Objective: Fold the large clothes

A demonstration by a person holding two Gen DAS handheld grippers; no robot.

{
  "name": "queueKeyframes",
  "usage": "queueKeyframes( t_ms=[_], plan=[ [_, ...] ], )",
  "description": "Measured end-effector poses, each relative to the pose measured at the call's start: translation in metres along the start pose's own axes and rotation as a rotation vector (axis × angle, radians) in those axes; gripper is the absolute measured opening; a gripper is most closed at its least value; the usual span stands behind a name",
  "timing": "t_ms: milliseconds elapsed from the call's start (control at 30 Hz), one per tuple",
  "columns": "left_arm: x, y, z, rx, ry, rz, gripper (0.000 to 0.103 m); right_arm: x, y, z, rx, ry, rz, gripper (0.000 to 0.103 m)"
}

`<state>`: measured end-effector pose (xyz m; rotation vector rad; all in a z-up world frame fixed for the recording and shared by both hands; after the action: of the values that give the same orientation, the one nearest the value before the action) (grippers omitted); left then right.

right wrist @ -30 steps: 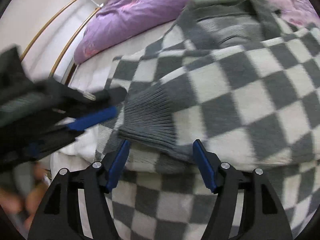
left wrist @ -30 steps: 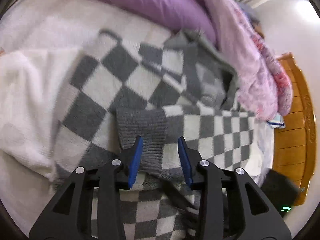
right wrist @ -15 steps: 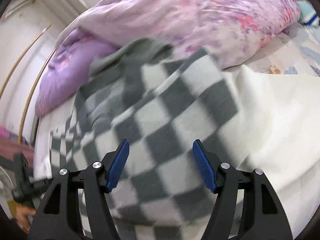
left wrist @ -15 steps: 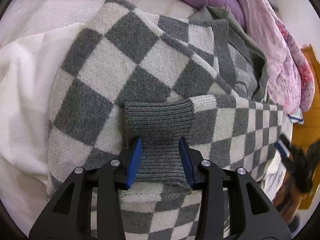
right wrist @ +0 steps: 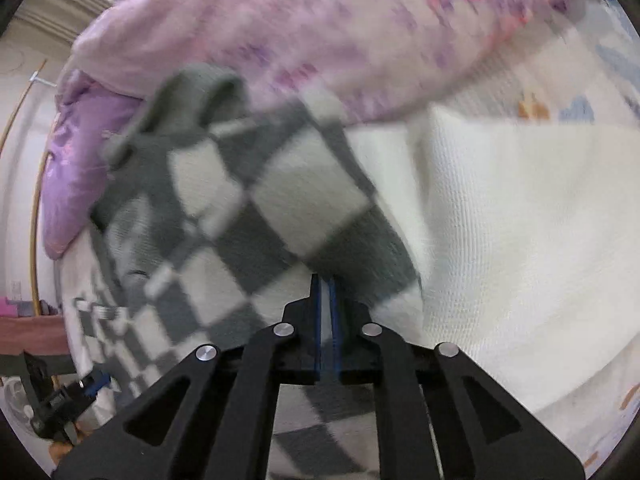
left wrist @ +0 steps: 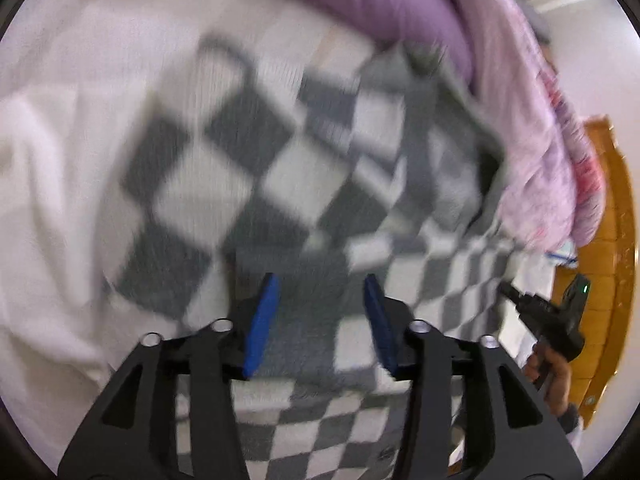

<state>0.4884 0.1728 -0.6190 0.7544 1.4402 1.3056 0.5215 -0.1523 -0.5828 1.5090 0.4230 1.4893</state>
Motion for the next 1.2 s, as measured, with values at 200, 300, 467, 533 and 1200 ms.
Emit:
queueKeyframes(
  t_ms=[200, 300, 467, 533, 1200],
  plan=[
    [0.025, 0.002, 0.093, -0.101, -0.018, 0.186, 0.062, -0.001, 0.006, 0.062, -0.084, 0.034, -0.131, 0.043],
    [0.042, -0.018, 0.117, -0.046, -0.028, 0.285, 0.062, -0.01, -0.012, 0.075, -0.036, -0.011, -0.107, 0.043],
    [0.05, -0.053, 0.133, 0.051, -0.083, 0.384, 0.061, -0.015, -0.046, 0.077, 0.056, -0.027, -0.14, 0.043],
    [0.048, -0.062, 0.135, 0.072, -0.113, 0.387, 0.053, -0.019, -0.057, 0.075, 0.082, -0.048, -0.133, 0.043],
    [0.026, 0.021, 0.124, -0.123, -0.201, 0.352, 0.018, -0.004, 0.002, 0.048, -0.001, 0.061, -0.097, 0.018]
  ],
)
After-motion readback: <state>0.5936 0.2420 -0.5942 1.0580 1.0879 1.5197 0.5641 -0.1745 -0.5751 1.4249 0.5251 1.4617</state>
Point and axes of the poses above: each gripper's, at about its wrist camera, not at the fingertips, and y roughly against the way its jaws point, x to its left, z to its top, the point moved 10 cm from there along -y, roughly the way its jaws point, and after that the axes turned 13 degrees about z, right-handed, at the moved point
